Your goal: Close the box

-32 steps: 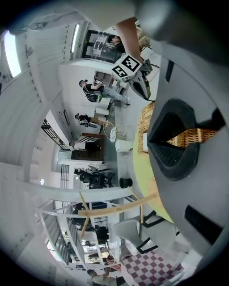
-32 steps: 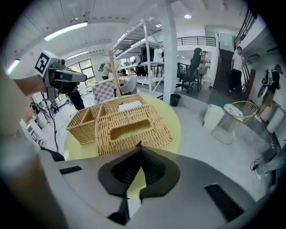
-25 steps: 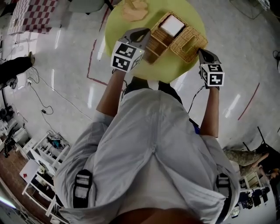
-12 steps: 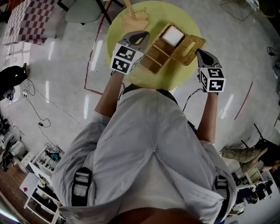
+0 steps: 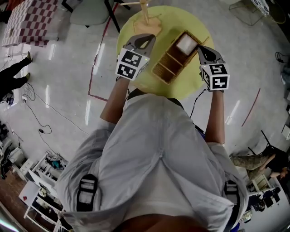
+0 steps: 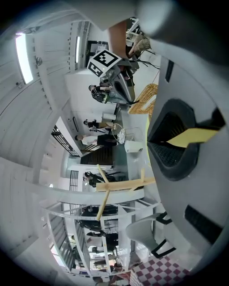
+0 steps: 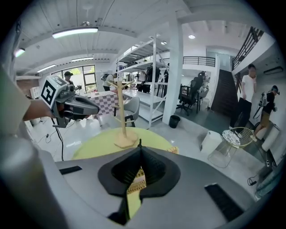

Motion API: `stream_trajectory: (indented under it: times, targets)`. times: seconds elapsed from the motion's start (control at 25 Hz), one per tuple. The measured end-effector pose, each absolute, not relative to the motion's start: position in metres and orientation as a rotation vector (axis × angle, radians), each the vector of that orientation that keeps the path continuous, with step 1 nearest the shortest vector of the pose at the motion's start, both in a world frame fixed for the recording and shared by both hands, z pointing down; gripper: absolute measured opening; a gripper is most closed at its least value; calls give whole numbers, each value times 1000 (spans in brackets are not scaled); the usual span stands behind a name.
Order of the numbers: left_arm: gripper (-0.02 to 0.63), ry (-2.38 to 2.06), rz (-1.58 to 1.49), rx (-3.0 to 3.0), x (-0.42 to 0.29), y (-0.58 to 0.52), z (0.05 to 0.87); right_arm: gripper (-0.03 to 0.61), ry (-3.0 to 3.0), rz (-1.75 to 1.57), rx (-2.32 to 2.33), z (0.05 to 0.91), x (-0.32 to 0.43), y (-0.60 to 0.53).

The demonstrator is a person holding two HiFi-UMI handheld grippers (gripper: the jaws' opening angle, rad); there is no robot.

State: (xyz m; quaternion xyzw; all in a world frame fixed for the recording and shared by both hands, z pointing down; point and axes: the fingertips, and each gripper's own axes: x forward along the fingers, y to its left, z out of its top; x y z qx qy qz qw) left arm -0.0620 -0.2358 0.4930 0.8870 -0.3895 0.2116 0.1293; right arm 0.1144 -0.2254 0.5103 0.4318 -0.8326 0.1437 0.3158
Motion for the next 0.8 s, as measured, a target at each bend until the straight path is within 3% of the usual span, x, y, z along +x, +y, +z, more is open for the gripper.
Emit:
stream_trajectory:
  times: [0.8]
  targets:
    - [29, -1111, 683, 2493, -130, -249, 530, 25, -2117, 475, 982, 617, 26, -277]
